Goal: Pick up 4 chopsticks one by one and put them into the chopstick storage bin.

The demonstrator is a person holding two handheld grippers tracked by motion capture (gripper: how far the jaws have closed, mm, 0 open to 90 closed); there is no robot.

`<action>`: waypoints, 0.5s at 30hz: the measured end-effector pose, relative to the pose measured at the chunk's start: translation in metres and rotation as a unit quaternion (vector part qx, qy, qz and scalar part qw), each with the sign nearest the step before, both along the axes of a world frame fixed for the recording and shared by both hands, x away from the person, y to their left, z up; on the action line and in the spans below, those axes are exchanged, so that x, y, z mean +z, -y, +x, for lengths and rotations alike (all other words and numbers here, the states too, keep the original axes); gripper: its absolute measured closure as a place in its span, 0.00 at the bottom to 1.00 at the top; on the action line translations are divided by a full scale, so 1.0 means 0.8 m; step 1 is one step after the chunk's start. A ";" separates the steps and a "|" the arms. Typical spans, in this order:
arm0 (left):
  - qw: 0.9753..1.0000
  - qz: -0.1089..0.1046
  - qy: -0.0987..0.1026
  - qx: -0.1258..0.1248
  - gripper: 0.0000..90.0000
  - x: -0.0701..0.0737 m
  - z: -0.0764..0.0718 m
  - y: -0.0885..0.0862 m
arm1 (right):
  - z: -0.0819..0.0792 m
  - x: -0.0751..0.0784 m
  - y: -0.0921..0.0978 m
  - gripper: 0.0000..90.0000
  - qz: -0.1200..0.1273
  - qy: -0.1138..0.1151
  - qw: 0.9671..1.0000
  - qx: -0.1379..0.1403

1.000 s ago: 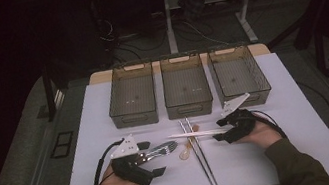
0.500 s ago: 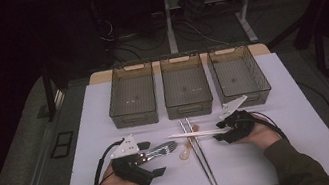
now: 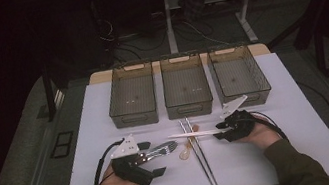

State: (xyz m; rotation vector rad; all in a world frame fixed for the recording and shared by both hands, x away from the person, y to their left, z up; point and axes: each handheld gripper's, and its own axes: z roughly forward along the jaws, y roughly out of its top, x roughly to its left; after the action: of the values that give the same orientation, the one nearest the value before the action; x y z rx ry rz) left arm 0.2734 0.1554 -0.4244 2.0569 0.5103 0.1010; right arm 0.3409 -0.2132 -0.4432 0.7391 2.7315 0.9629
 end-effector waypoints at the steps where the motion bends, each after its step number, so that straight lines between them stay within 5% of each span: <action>1: 1.000 0.000 0.000 0.000 0.00 0.000 0.000 0.000 | 0.000 0.000 0.000 0.67 0.000 0.000 1.000 0.001; 15: 1.000 0.000 -0.001 -0.001 0.00 0.000 0.000 0.000 | 0.000 0.000 0.002 0.70 0.000 -0.002 1.000 0.006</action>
State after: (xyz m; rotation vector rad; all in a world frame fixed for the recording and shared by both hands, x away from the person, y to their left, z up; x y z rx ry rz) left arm 0.2733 0.1554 -0.4244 2.0573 0.5096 0.0972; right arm 0.3410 -0.2146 -0.4430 0.7266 2.7424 0.9663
